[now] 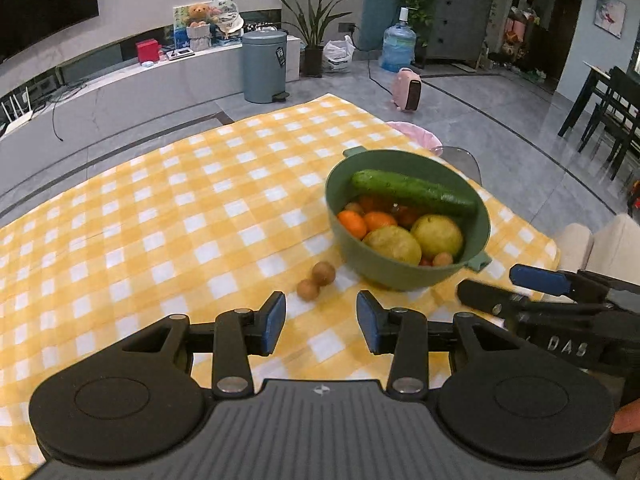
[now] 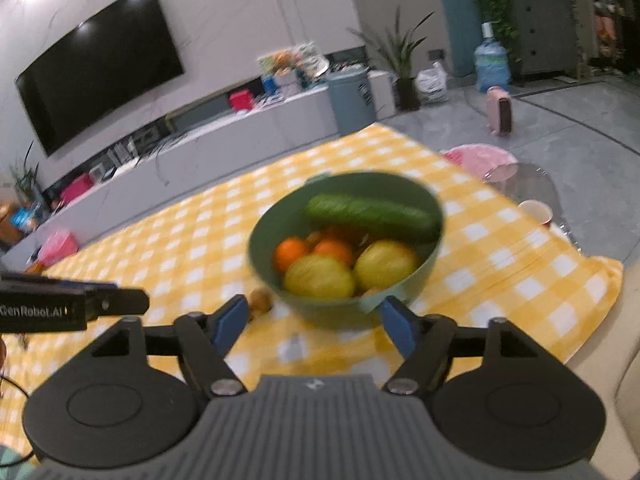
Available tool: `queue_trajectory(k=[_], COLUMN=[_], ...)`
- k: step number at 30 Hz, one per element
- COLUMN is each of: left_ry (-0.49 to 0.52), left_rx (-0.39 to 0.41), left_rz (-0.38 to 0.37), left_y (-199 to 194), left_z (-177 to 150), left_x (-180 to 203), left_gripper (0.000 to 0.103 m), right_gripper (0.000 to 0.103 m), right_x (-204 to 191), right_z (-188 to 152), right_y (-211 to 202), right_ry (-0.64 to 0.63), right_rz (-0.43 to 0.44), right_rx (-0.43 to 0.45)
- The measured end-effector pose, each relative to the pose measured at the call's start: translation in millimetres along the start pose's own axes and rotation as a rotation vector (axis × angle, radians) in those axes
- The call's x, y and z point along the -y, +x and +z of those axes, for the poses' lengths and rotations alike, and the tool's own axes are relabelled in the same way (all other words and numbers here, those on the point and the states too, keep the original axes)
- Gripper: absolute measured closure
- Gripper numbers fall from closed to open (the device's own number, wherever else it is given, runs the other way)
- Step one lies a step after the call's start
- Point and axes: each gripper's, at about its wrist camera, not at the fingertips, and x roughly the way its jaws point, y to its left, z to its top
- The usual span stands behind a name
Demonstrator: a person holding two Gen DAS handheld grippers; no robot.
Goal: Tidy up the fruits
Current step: 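Withdraw both open tools from the colander, then move both tools down toward the two remaining brown kiwis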
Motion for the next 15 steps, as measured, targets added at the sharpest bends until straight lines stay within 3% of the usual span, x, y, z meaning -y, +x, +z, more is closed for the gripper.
queue_trajectory(k=[4, 15], left_ry=[0.032, -0.022], left_rx=[0.014, 0.01], left_rz=[-0.001, -0.044], left_y=[-3.1, 16.3], left_z=[-13.7, -39.2], left_x=[-4.9, -36.6], left_gripper=[0.051, 0.051], right_gripper=[0.025, 0.025], right_x=[-19.0, -49.9], right_z=[-10.9, -28.9], right_y=[7.8, 34.9], right_ry=[-0.042, -0.144], right_rz=[0.021, -0.066], right_rx=[-0.047, -0.089])
